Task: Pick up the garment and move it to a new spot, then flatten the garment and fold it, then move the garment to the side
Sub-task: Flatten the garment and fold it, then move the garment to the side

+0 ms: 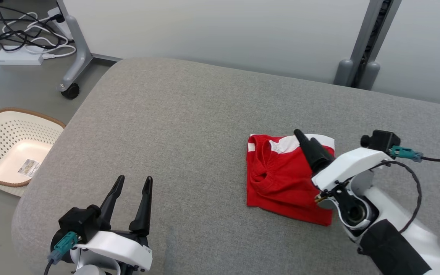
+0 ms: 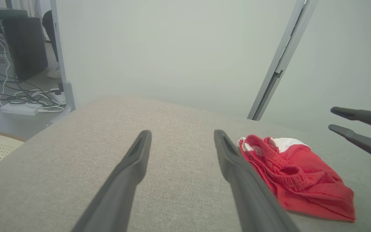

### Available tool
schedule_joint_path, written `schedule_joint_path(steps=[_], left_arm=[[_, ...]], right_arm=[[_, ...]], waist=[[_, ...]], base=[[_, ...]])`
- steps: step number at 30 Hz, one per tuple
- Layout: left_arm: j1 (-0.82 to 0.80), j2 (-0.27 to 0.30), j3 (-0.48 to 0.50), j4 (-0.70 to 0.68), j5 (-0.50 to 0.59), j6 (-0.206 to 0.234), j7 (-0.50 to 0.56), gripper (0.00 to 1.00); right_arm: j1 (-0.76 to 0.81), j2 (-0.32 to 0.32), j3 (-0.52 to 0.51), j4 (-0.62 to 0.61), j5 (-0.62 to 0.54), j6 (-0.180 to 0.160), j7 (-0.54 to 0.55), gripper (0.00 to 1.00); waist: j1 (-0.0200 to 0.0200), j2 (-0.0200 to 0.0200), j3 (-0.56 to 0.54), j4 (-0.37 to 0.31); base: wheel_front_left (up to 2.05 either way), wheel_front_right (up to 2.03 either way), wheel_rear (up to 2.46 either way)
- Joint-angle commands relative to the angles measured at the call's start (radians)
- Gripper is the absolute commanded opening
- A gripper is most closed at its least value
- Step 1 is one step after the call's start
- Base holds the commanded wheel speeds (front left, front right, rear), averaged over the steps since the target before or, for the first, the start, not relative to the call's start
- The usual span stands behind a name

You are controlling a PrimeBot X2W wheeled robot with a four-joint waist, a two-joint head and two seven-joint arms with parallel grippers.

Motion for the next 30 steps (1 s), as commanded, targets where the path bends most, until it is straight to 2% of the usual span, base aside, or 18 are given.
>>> schedule_joint_path(steps=[1, 7, 12, 21, 30], left_arm=[[0.008, 0.007, 0.003, -0.003, 0.0, 0.006, -0.004, 1.0], [0.005, 0.006, -0.001, -0.011, -0.001, 0.007, -0.005, 1.0], [-0.004, 0.003, -0.005, -0.014, -0.002, 0.001, -0.006, 1.0], [-0.027, 0.002, -0.009, -0.008, 0.001, -0.009, -0.006, 1.0], [-0.032, -0.001, -0.01, 0.001, 0.003, -0.015, -0.006, 1.0]], right_arm=[[0.014, -0.029, 0.007, -0.003, -0.02, 0.0, -0.02, 1.0], [0.028, -0.1, -0.003, 0.022, -0.034, 0.0, -0.043, 1.0], [0.025, -0.122, 0.009, 0.102, -0.063, 0.0, -0.05, 1.0], [-0.003, -0.085, 0.024, 0.248, -0.061, 0.0, -0.023, 1.0], [-0.035, -0.052, 0.06, 0.319, -0.074, 0.0, -0.001, 1.0]], waist=[[0.0, 0.0, -0.006, -0.011], [0.0, 0.0, -0.005, -0.031], [0.0, 0.0, 0.011, -0.029], [0.0, 0.0, 0.045, 0.008], [0.0, 0.0, 0.06, 0.034]], base=[[0.0, 0.0, 0.0], [0.0, 0.0, 0.0], [0.0, 0.0, 0.0], [0.0, 0.0, 0.0], [0.0, 0.0, 0.0]])
